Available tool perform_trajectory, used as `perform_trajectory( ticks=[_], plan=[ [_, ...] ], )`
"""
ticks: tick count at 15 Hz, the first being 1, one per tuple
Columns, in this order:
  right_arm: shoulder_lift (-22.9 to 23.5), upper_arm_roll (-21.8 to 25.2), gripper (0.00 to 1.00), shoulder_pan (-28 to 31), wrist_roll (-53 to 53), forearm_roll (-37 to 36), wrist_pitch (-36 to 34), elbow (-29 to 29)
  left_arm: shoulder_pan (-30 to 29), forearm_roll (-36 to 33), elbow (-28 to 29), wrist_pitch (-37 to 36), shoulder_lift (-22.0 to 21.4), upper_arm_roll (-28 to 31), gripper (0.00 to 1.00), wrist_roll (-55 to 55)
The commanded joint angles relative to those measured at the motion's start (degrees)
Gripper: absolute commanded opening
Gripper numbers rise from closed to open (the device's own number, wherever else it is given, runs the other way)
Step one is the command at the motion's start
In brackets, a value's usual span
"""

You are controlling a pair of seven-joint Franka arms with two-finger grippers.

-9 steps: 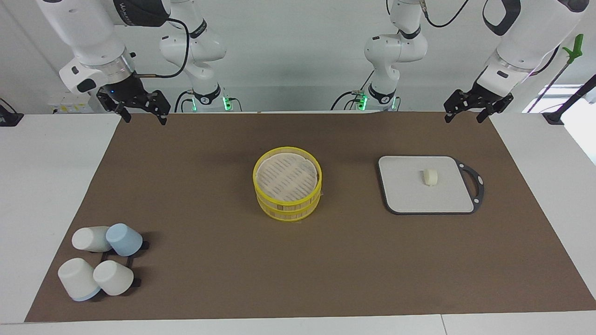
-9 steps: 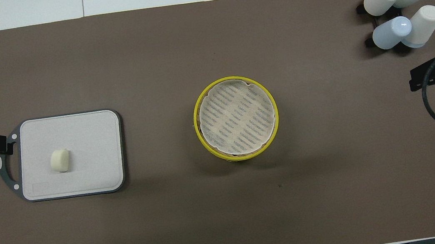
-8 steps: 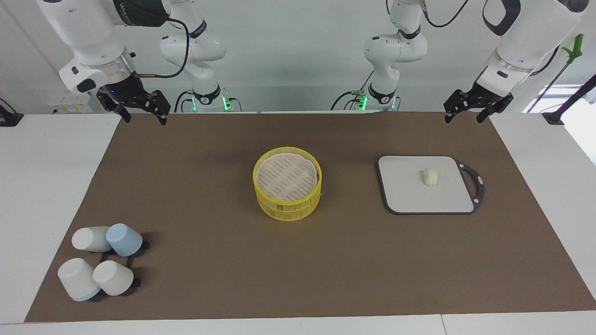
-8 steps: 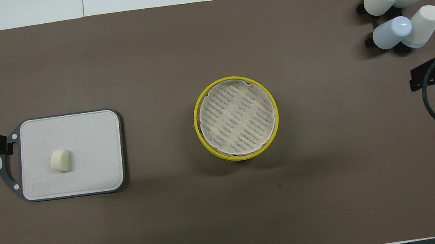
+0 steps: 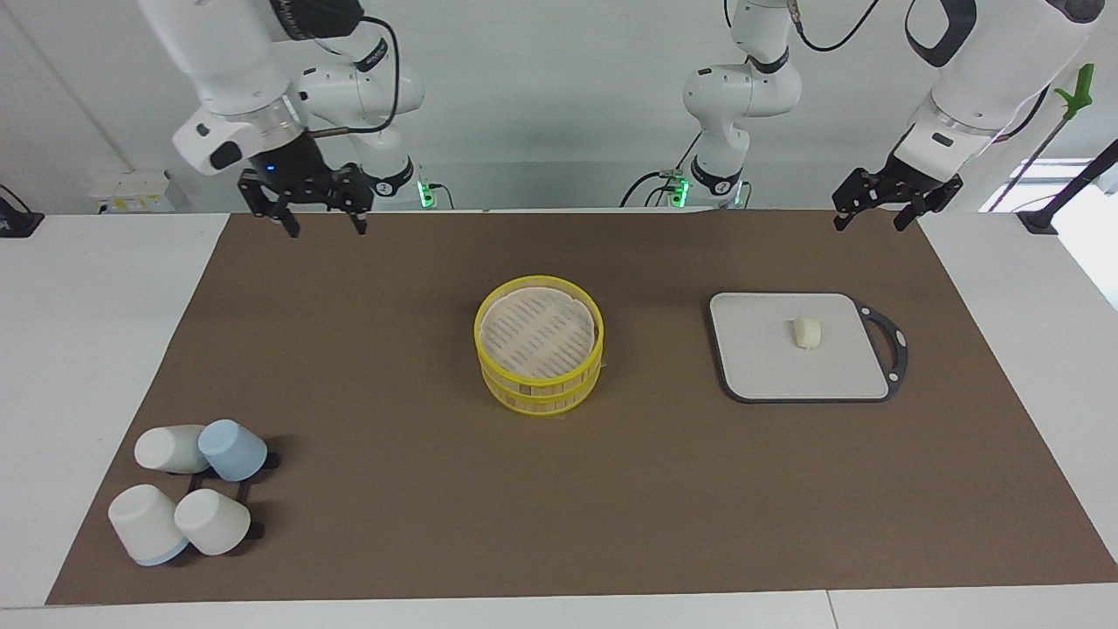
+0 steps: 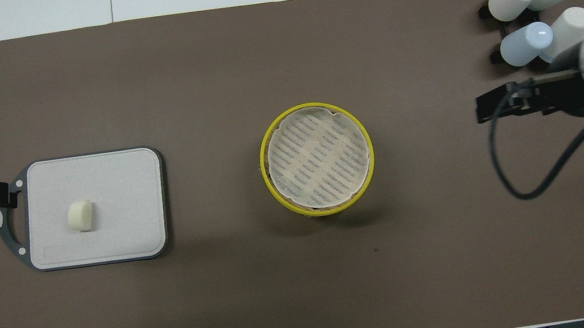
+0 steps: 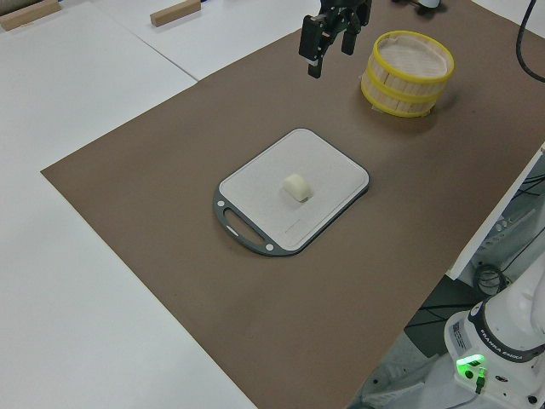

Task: Place bun in steamer

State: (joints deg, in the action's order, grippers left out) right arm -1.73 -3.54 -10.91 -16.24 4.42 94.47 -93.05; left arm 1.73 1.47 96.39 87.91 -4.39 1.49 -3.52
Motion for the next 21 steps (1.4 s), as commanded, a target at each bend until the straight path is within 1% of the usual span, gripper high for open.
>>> perform_trajectory(
  ticks=[1, 2, 3, 4, 5, 6, 7, 8, 9, 10, 11, 12, 14, 15, 17, 18, 19, 20, 21],
  plan=[
    [7.1, -1.1, 1.0, -9.9, -11.1, 0.2, 3.4, 3.8, -0.1, -0.1, 0.3, 0.1, -0.6, 0.3, 1.0, -0.2],
    [11.7, -1.1, 1.0, -12.7, -12.6, 0.0, 3.9, 7.2, -0.1, -0.1, 0.3, 0.1, -0.6, 0.3, 1.0, -0.1],
    [16.2, -1.0, 1.0, -16.5, -16.9, -1.5, 5.3, 9.9, -0.1, -0.1, 0.7, 0.2, -0.8, 0.3, 1.0, -0.1],
    [19.3, -1.1, 1.0, -19.7, -21.5, -4.1, 8.9, 11.2, -0.1, -0.1, 2.3, 1.3, -1.4, 0.3, 1.0, -0.3],
    [20.8, -1.2, 1.0, -21.6, -23.2, -6.0, 14.4, 10.2, -0.1, -0.1, 5.4, 3.5, -2.7, 0.4, 1.0, -1.0],
    [21.2, -1.3, 1.0, -21.7, -23.1, -6.3, 18.8, 7.1, -0.1, -0.1, 9.7, 6.9, -4.3, 0.5, 1.0, -3.0],
    [21.1, -1.2, 1.0, -21.7, -23.0, -6.4, 21.0, 4.8, -0.3, -0.1, 14.1, 10.8, -5.5, 0.7, 1.0, -4.7],
    [21.2, -1.3, 1.0, -22.1, -23.0, -6.4, 22.8, 3.3, -1.3, -0.1, 20.1, 15.8, -6.8, 0.7, 1.0, -5.7],
    [21.8, -1.2, 1.0, -23.2, -23.3, -6.4, 24.4, 1.9, -2.3, -0.1, 24.4, 20.8, -7.3, 0.6, 1.0, -6.6],
    [22.5, -1.2, 1.0, -24.5, -23.4, -6.5, 25.3, 1.1, -2.8, 0.0, 28.0, 25.7, -7.0, 0.6, 1.0, -8.6],
    [23.4, -1.2, 1.0, -24.7, -23.5, -6.6, 25.8, 1.1, -3.0, 0.0, 30.2, 28.8, -5.9, 0.7, 1.0, -9.9],
    [24.1, -1.2, 1.0, -24.9, -23.6, -6.7, 26.6, 0.9, -3.2, 0.0, 32.1, 32.5, -3.5, 0.6, 1.0, -10.0],
    [24.7, -1.2, 0.8, -26.1, -23.6, -7.4, 27.2, 0.2, -3.1, 0.0, 35.6, 42.2, 0.1, 0.6, 1.0, -10.1],
    [24.7, -1.2, 0.7, -26.2, -23.5, -7.5, 27.1, 0.1, -3.0, -0.1, 36.7, 45.0, 1.6, 0.6, 1.0, -10.2],
    [24.6, -1.3, 0.66, -26.1, -23.0, -7.5, 27.3, -0.7, -3.0, 0.0, 36.9, 48.1, 4.5, 0.6, 1.0, -13.4],
    [24.5, -1.2, 0.66, -26.2, -23.1, -7.5, 27.9, -1.1, -3.2, 0.0, 36.9, 49.4, 5.4, 0.6, 1.0, -15.6],
    [24.3, -1.3, 0.65, -26.1, -23.1, -7.5, 28.8, -2.1, -3.2, 0.0, 37.1, 49.7, 5.7, 0.6, 1.0, -16.1],
    [24.1, -1.3, 0.61, -26.1, -23.1, -7.5, 30.1, -3.1, -3.2, 0.0, 37.5, 50.0, 5.8, 0.6, 1.0, -16.1],
    [24.1, -1.3, 0.56, -26.1, -23.0, -7.5, 30.8, -3.7, -3.0, 0.0, 37.7, 50.1, 5.8, 0.6, 0.91, -15.9]
  ],
)
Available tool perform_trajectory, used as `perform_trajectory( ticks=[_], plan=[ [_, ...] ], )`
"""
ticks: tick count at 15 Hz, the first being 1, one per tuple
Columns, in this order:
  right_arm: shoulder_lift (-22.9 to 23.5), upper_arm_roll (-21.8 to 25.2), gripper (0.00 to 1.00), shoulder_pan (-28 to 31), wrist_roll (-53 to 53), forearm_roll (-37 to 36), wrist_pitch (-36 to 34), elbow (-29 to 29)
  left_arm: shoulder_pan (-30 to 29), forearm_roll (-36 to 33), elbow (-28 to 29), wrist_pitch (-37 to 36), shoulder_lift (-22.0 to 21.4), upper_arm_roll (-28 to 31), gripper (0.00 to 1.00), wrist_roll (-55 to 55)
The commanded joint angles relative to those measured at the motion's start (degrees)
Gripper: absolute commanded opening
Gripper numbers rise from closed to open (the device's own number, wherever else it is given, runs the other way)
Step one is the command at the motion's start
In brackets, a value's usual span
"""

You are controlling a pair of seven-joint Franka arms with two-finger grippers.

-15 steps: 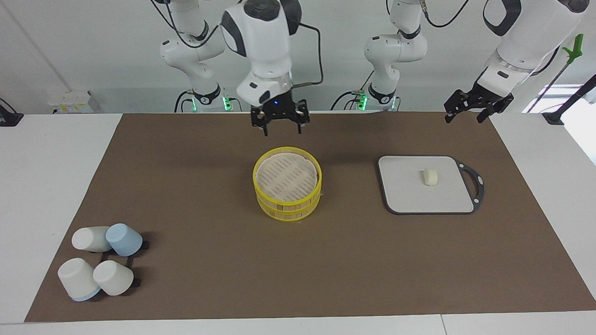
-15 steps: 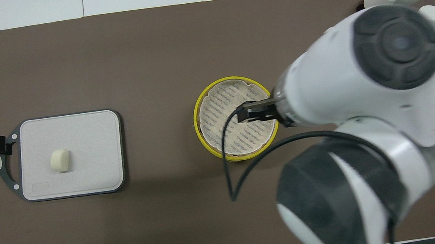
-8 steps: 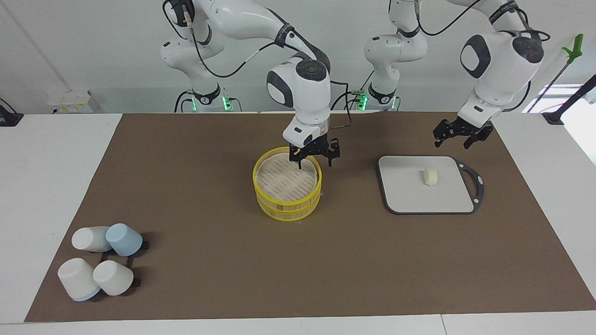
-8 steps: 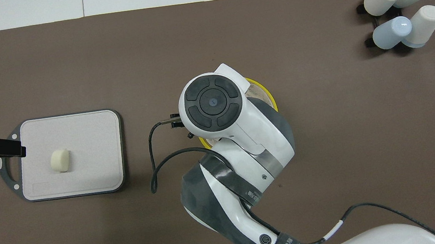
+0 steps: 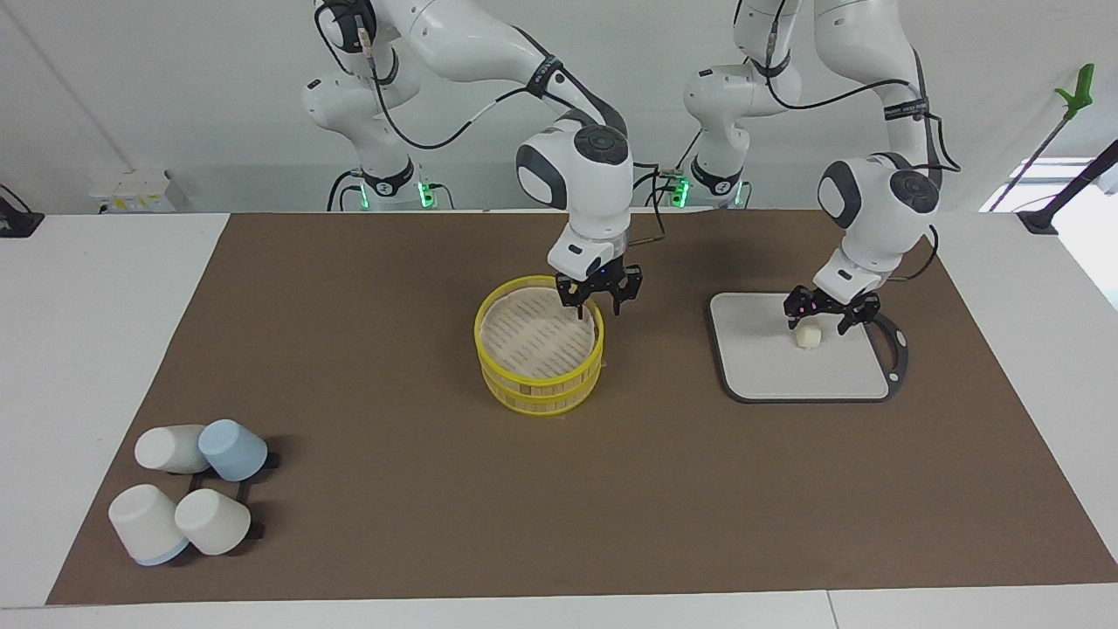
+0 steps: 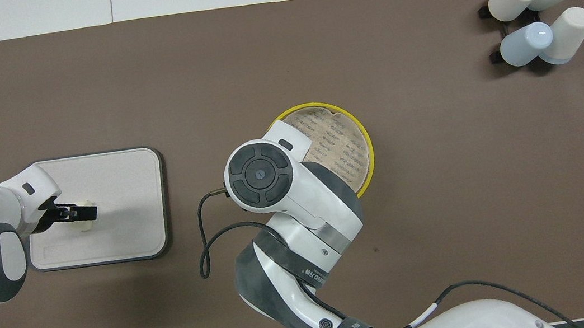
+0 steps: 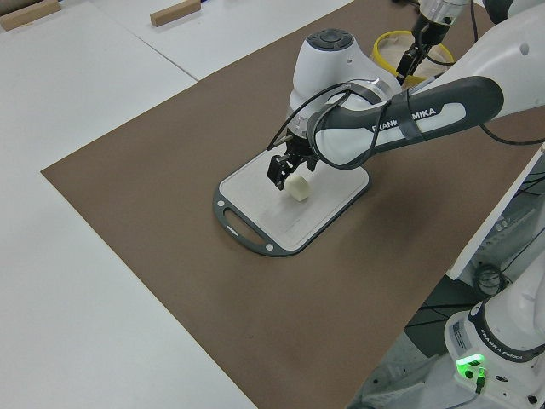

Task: Place bun in steamer

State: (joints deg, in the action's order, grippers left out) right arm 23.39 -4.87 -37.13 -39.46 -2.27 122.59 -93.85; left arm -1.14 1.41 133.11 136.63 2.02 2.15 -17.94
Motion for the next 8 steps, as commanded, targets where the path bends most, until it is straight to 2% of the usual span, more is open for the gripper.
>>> perform_trajectory(
  ticks=[1, 2, 4, 5, 7, 8],
  plan=[
    [-1.2, 0.0, 0.48, 0.1, 0.2, -0.8, 2.7, -3.0, 0.1, 0.1, 1.5, 1.4, -0.7, 0.0, 0.88, -1.1],
    [-1.2, 0.0, 0.36, 0.1, 0.2, -0.8, 2.7, -3.2, 0.2, 0.1, 2.5, 2.3, -1.0, 0.0, 0.85, -1.0],
    [-1.2, 0.0, 0.07, 0.2, 0.2, -0.7, 2.8, -3.4, 0.3, 0.1, 3.5, 3.8, -1.1, 0.0, 0.63, -0.8],
    [-1.2, 0.0, 0.0, 0.2, 0.2, -0.7, 2.7, -3.3, 0.3, 0.1, 3.7, 3.8, -1.1, 0.0, 0.56, -0.7],
    [-1.2, 0.0, 0.0, 0.2, 0.2, -0.7, 1.3, -1.9, 0.4, 0.1, 4.1, 3.8, -1.3, 0.0, 0.4, 0.4],
    [-1.2, 0.1, 0.0, 0.3, 0.3, -0.8, -1.5, 0.7, 0.4, 0.1, 3.9, 3.5, -1.3, 0.0, 0.32, 0.9]
  ],
)
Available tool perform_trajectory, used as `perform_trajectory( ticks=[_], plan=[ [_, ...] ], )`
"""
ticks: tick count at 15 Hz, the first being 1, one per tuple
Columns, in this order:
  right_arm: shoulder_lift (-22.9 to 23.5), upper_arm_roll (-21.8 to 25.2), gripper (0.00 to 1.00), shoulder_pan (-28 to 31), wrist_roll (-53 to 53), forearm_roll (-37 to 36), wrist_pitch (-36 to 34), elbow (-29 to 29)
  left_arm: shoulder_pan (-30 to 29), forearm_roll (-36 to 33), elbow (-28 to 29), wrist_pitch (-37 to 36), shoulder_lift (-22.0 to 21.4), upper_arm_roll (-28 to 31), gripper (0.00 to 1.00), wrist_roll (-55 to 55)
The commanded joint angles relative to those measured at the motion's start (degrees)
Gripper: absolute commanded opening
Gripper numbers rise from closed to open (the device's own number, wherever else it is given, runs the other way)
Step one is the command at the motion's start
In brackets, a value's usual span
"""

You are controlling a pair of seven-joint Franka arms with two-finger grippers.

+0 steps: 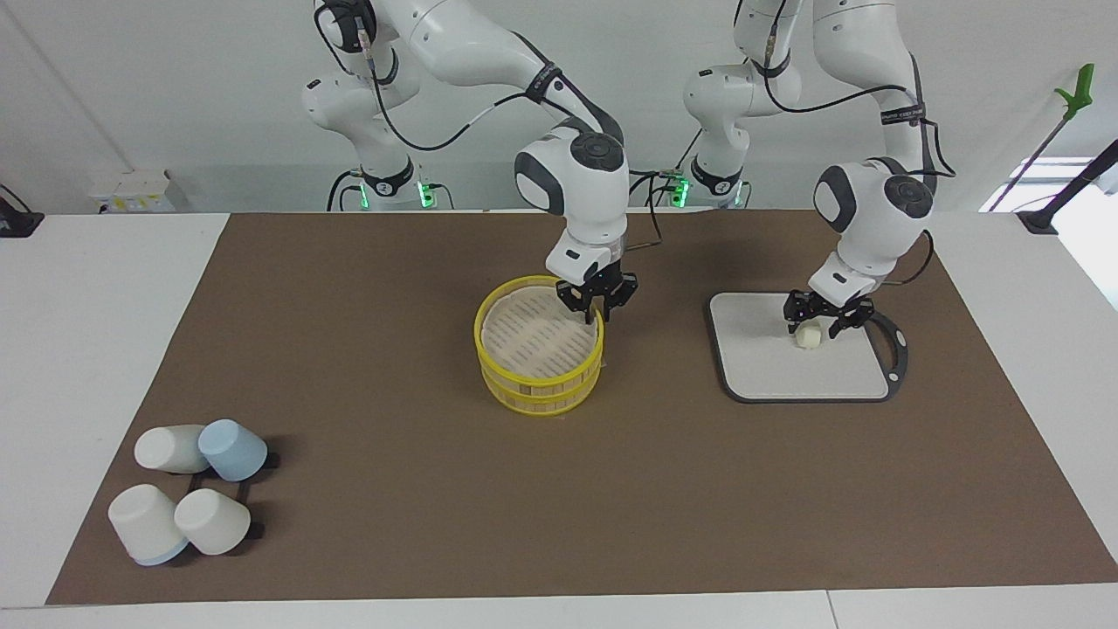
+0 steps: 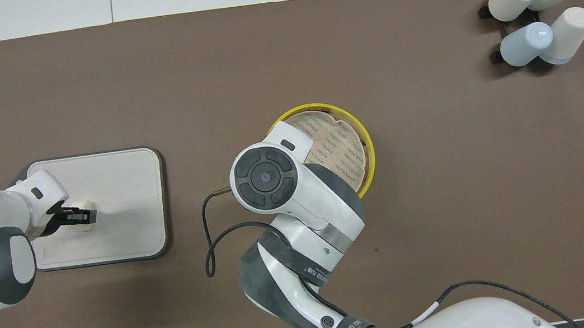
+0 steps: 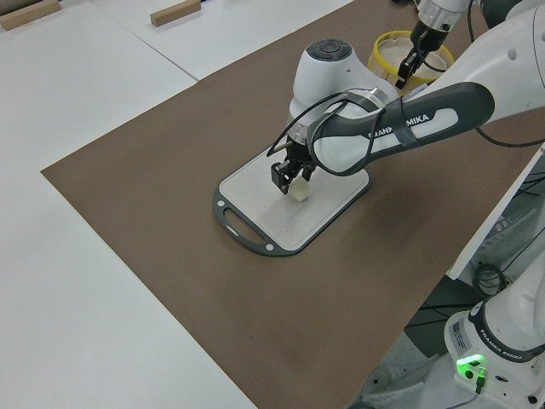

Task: Place bun in steamer

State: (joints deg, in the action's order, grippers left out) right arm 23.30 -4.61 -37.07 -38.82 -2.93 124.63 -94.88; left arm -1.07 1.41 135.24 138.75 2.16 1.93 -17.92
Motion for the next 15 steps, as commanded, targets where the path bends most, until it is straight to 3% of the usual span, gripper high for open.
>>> perform_trajectory(
  ticks=[1, 3, 5, 7, 10, 13, 15],
  plan=[
    [-0.4, -0.2, 0.0, 0.9, -0.2, -0.5, -8.2, 6.2, 0.4, 0.1, 0.8, 0.5, -1.3, 0.1, 0.26, 1.5],
    [-0.4, -0.1, 0.0, 2.4, 4.2, -0.4, -18.1, 13.4, 1.9, 0.3, -4.9, -8.3, -1.2, -0.2, 0.25, 6.1],
    [-4.9, -0.1, 0.0, 7.8, 13.2, 0.1, -25.9, 13.1, 6.0, 0.8, -15.9, -20.9, -0.2, -0.3, 0.24, 16.2],
    [-9.1, -0.1, 0.0, 13.3, 22.5, 0.2, -35.3, 12.6, 12.9, 3.0, -25.4, -26.4, 3.0, -0.4, 0.24, 30.6],
    [-16.4, -0.1, 0.0, 23.3, 34.5, 0.2, -42.7, 6.5, 23.7, 4.0, -33.0, -25.9, 6.5, -0.4, 0.24, 51.3],
    [-25.8, -0.1, 0.0, 33.9, 47.2, 0.1, -38.3, -6.0, 33.3, 5.2, -35.7, -18.5, 10.2, -0.4, 0.24, 63.8],
    [-27.3, 0.0, 0.0, 40.4, 57.7, -0.1, -36.4, -9.4, 37.3, 5.2, -34.7, -12.0, 12.2, -0.4, 0.24, 66.4]
  ],
)
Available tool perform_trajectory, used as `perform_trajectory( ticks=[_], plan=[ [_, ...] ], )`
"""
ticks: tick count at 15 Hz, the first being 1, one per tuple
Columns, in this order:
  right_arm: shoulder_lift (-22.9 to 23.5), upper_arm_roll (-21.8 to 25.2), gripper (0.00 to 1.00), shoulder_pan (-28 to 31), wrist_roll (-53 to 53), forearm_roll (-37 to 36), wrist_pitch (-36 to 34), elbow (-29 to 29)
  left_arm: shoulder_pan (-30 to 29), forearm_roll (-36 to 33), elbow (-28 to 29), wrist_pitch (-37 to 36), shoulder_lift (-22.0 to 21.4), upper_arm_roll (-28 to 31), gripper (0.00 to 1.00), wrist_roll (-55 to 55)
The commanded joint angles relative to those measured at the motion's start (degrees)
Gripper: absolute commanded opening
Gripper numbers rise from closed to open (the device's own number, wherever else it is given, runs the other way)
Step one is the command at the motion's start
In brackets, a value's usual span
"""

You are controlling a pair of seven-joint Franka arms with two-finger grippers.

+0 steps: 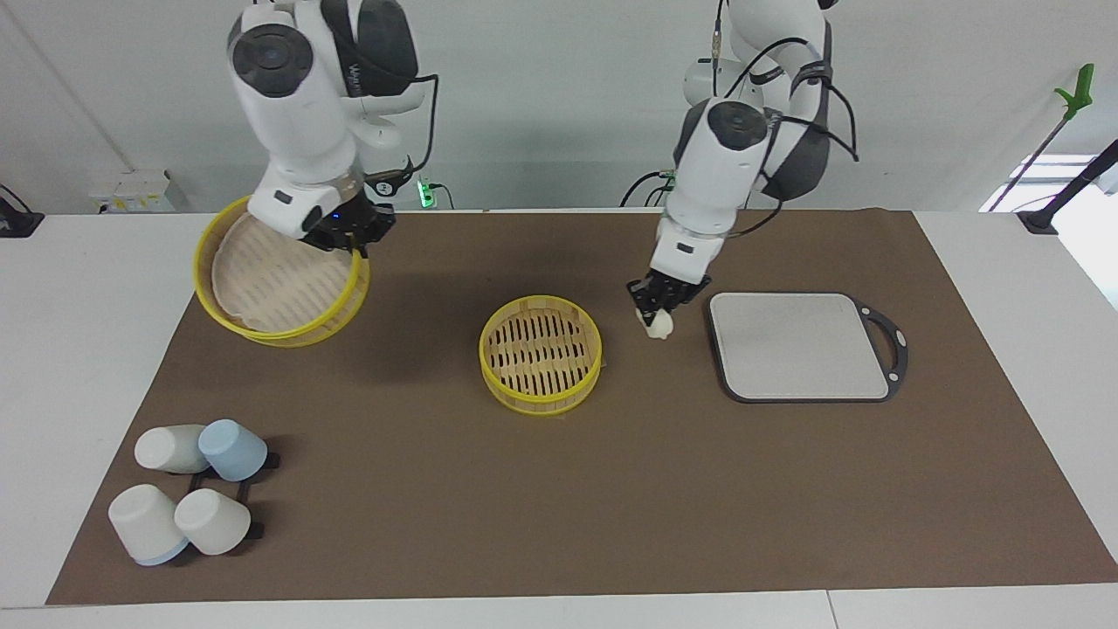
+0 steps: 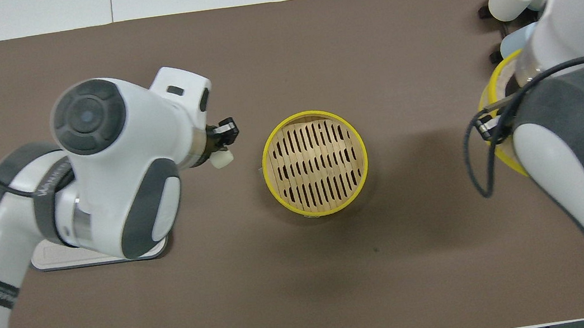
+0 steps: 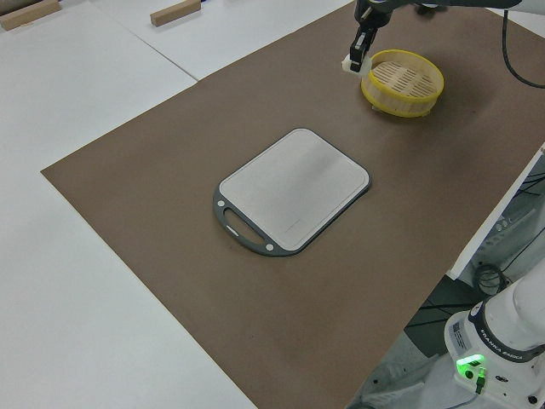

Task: Place bun in steamer
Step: 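Lower the bun into the open steamer with the left gripper and release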

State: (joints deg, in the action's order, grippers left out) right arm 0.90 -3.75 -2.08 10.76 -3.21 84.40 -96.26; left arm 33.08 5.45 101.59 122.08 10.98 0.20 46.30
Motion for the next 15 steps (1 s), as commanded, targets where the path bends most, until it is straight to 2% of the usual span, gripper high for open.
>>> perform_trajectory(
  ticks=[1, 4, 7, 8, 9, 10, 11, 13, 15],
  plan=[
    [-5.0, -0.8, 0.0, 7.2, 10.8, 0.0, 4.5, -8.5, 4.9, 1.1, -0.7, 6.1, 4.5, 1.3, 0.24, 2.6],
    [-5.1, -0.8, 0.0, 7.9, 11.6, -0.7, 5.2, -9.0, 8.4, 0.4, -0.7, 11.8, 10.6, 1.6, 0.25, 3.7],
    [-5.4, -0.8, 0.0, 7.9, 11.9, -1.5, 6.1, -9.6, 8.8, 0.3, 0.3, 15.0, 12.7, 1.6, 0.27, 3.8],
    [-5.5, -0.8, 0.0, 7.9, 11.8, -1.5, 6.1, -9.7, 9.5, 0.4, 0.5, 15.5, 12.9, 1.6, 0.32, 3.9],
    [-5.5, -0.8, 0.0, 8.0, 11.8, -1.5, 6.1, -9.8, 9.8, 0.3, 1.0, 15.6, 13.0, 1.6, 0.42, 4.1],
    [-5.5, -0.8, 0.0, 7.9, 11.9, -1.5, 6.1, -9.8, 9.8, 0.4, 1.2, 15.4, 13.0, 1.6, 0.67, 4.2],
    [-5.5, -0.8, 0.0, 7.9, 11.9, -1.5, 6.1, -9.8, 9.8, 0.4, 1.0, 14.9, 12.9, 1.6, 0.97, 5.0],
    [-5.5, -0.8, 0.0, 7.8, 11.7, -1.5, 6.1, -9.8, 9.2, 0.4, 1.2, 13.2, 11.7, 1.5, 1.0, 6.3],
    [-5.5, -1.3, 0.0, 7.0, 11.1, -1.5, 6.2, -9.6, 8.2, 0.5, 1.2, 6.7, 7.2, 1.9, 1.0, 6.1]
  ],
)
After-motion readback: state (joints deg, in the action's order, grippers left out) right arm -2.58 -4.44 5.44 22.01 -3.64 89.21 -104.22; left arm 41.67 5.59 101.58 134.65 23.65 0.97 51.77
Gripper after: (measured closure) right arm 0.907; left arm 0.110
